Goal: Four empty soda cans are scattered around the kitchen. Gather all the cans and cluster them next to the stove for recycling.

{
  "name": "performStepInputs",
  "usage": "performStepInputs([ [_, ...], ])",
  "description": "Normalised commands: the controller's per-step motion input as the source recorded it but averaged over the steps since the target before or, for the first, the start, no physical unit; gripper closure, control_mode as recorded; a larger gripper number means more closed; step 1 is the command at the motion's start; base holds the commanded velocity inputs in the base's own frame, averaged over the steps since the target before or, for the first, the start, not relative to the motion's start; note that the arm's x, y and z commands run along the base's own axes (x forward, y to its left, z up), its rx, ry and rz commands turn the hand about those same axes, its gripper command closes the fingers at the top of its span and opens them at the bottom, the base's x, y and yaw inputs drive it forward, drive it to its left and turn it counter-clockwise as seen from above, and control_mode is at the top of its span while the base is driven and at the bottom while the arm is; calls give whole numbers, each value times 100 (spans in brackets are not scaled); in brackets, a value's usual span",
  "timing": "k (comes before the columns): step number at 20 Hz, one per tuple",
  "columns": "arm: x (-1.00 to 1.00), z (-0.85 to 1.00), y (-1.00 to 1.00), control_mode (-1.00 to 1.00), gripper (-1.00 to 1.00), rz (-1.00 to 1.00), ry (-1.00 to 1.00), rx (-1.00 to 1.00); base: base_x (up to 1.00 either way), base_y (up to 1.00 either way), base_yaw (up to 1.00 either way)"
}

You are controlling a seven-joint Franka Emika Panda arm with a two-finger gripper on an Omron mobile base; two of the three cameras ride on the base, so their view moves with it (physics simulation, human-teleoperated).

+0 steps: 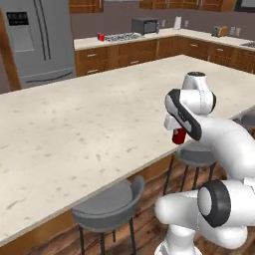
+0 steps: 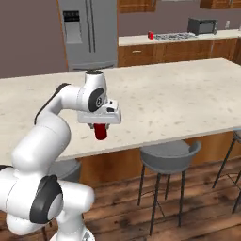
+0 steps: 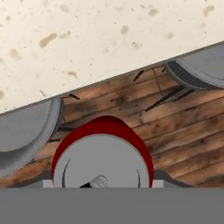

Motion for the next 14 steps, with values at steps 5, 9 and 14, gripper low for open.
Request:
performStepInputs([
  [5,0,0,0,100,100,0,0,0,-8,-15,-80],
  [9,0,0,0,100,100,0,0,0,0,-24,-79],
  [14,0,0,0,100,100,0,0,0,17,-40,-75],
])
